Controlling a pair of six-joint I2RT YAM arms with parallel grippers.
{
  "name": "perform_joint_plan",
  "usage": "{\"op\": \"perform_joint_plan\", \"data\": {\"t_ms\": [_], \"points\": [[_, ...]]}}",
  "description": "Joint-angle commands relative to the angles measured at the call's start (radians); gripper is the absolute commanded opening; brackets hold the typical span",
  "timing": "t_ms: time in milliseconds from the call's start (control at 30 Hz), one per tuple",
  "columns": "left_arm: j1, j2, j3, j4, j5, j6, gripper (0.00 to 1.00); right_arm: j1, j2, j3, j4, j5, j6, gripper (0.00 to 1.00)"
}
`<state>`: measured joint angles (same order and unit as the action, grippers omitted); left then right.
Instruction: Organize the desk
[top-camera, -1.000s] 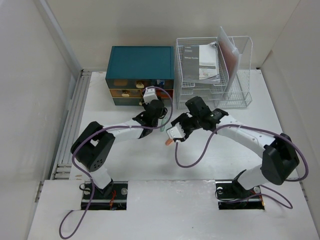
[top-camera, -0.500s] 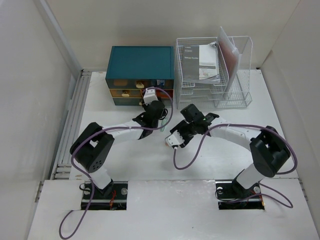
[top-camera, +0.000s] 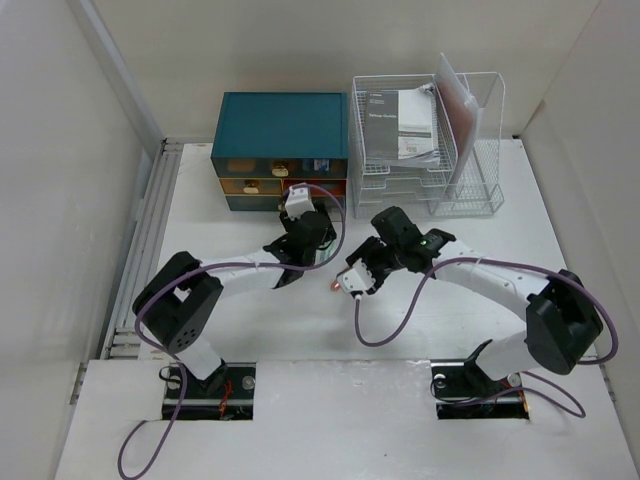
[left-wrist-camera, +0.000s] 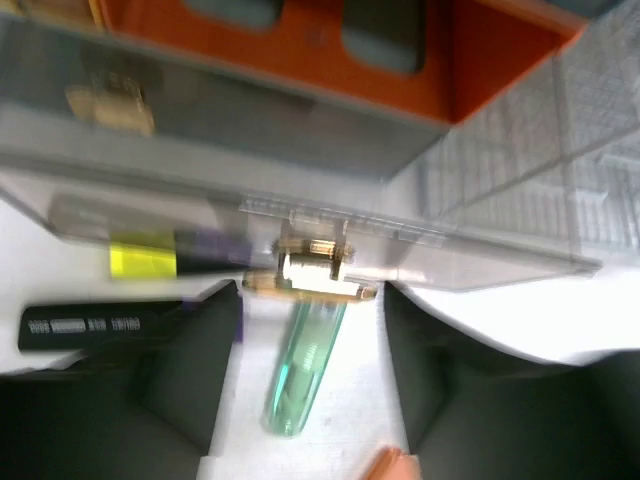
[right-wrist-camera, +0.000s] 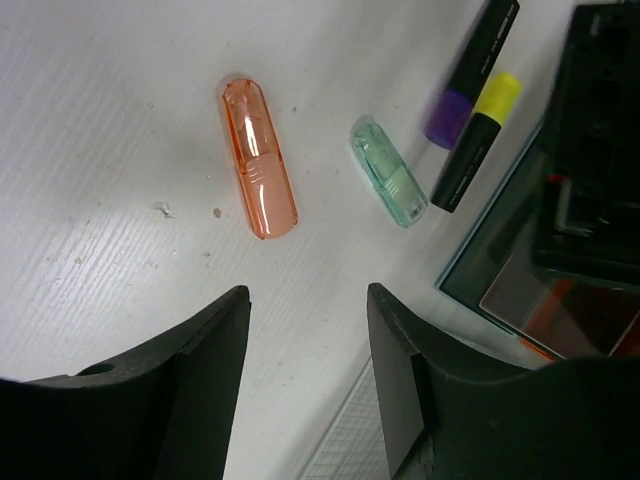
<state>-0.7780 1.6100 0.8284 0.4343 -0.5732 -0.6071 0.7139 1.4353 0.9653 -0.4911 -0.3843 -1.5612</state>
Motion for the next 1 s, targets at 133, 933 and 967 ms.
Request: {"op": "perform_joint_plan", "data": {"t_ms": [133,933,967], "points": [[-0.021,-0.022,-0.029,-0.12,0.024,-0.022,0.82,-0.002,-0.026,-0.016,-0.003,-0.025,0.03,0.56],[-0.055,-0.968,0.084,-0.704,-0.07,0.05,0.88,-0.034,0.092,0.139,0.045,-0.142,0.519,0.32],[-0.055,-1.03,0.093,-0.704,-0.088,0.087,0.86,-0.025,0.109,0.165,0.045,-0.133,0.535,0.29]]}}
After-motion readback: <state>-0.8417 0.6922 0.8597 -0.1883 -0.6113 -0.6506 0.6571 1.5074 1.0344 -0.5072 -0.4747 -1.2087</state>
